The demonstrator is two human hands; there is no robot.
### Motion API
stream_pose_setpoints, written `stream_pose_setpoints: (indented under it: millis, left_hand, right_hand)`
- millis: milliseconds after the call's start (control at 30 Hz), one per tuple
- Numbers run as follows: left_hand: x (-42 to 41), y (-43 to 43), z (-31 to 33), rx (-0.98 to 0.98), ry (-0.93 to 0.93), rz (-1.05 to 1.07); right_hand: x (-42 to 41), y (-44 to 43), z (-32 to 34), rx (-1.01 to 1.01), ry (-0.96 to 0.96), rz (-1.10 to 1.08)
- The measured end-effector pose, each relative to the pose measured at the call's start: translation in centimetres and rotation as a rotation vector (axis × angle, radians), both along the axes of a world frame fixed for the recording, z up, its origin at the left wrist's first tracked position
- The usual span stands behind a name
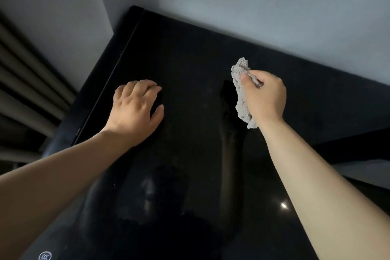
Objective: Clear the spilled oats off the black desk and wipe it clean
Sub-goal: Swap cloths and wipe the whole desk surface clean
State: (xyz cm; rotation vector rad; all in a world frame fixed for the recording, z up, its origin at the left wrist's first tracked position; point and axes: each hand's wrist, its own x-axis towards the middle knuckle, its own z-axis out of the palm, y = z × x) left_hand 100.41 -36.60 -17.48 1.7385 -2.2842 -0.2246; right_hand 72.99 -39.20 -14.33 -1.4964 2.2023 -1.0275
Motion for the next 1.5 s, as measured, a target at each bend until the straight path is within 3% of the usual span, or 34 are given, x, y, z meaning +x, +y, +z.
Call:
stream_pose_setpoints:
  millis: [400, 600, 767, 900, 967, 1067, 1233, 1367, 1500]
  left_hand:
    - [0.2, -1.3, -0.7, -0.04, 0.063, 0.035]
    - [0.4, -1.4, -0.6, -0.036, 0.095, 0.035]
    - [0.4, -1.4, -0.7, -0.03, 0.074, 0.031]
    - [0.3, -1.4, -0.6, -0.021, 0.063, 0.026]
    - [0.4, -1.5, -0.6, -0.024, 0.062, 0.023]
    - [0.4, -1.4, -0.7, -0.034, 0.056, 0.023]
    - [0.5, -1.6, -0.7, -0.024, 0.053, 0.022]
    - [0.6, -1.6, -0.8, -0.009, 0.041, 0.012]
    - [0.6, -1.6, -0.8, 0.0, 0.026, 0.007]
  right_hand:
    - [-1.7, -14.9, -0.9, 0.085, 0.103, 0.04]
    - [-0.3, -17.2, -3.2, 0.124, 0.213, 0.101]
    - [1.6, -11.7, -2.5, 0.152, 0.257, 0.465]
    - [1.7, -7.9, -0.4, 0.283, 0.069, 0.7]
    - [1.2, -9.0, 0.5, 0.202, -0.004, 0.602]
    - [0.2, -13.3, 0.5, 0.007, 0.039, 0.243]
    - [1.9, -17.0, -2.5, 0.133, 0.278, 0.099]
    - [4.9, -11.3, -2.1, 0.117, 0.336, 0.327]
    - [4.9, -5.8, -0.2, 0.316, 0.039, 0.603]
